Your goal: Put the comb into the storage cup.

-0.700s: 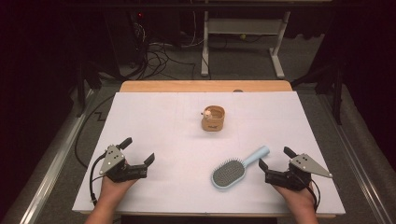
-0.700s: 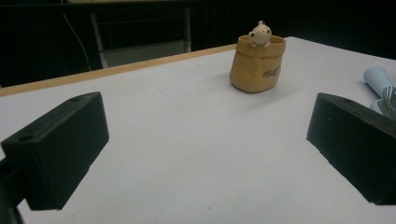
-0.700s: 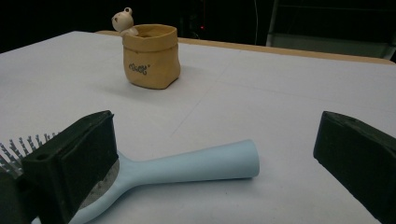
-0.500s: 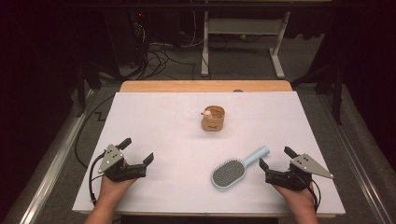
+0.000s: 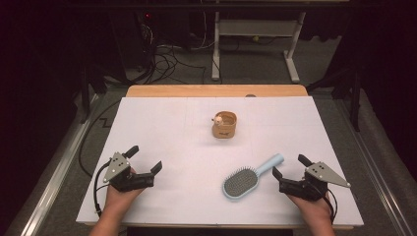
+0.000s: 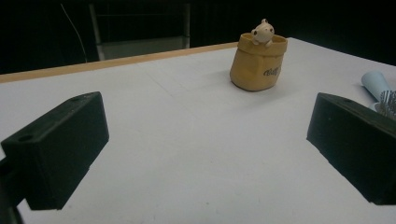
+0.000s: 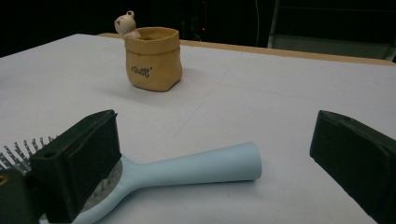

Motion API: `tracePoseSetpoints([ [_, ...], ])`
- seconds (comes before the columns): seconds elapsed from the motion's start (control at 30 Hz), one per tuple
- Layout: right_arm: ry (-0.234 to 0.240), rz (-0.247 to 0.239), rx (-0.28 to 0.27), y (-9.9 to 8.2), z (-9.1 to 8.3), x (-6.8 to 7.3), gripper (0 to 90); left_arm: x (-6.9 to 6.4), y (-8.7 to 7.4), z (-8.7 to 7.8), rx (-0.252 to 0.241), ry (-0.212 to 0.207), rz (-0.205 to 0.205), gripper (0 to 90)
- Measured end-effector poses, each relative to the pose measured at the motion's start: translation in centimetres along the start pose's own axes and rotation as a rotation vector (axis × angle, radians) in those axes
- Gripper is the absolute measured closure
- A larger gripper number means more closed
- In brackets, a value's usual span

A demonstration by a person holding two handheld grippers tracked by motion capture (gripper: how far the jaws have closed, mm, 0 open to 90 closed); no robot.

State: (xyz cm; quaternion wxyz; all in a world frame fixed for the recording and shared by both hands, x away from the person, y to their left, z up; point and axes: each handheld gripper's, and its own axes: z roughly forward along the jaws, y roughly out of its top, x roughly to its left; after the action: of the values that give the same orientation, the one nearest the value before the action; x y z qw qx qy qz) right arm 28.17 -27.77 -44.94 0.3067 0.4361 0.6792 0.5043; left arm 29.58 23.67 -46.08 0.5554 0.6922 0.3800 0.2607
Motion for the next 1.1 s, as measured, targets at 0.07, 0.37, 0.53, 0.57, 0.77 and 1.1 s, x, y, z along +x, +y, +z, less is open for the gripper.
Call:
tracePoseSetpoints([
  [0.07,0.001,0.008,-0.003,0.1,-0.1,0.0,10.3,0.0,0.0,0.0,0.002,-0.002,-0.003,0.0],
  [0.37,0.036,0.019,0.037,0.1,0.0,0.2,49.0,-0.1,0.0,-0.1,-0.004,-0.014,0.008,0.0],
  [0.53,0.039,0.003,0.086,0.1,0.2,0.4,72.8,-0.1,0.0,-0.1,-0.002,-0.014,0.006,0.0],
  [0.57,0.042,-0.004,0.101,0.1,0.2,0.4,78.0,0.0,0.0,-0.1,-0.005,-0.011,0.005,0.0],
  [0.77,0.028,-0.024,0.143,0.1,0.5,0.6,90.0,0.3,-0.1,-0.3,-0.013,0.009,-0.013,0.0],
  [1.1,0.04,-0.027,0.223,-0.2,1.1,0.4,90.0,0.4,0.1,-0.3,-0.009,0.014,-0.008,0.0],
])
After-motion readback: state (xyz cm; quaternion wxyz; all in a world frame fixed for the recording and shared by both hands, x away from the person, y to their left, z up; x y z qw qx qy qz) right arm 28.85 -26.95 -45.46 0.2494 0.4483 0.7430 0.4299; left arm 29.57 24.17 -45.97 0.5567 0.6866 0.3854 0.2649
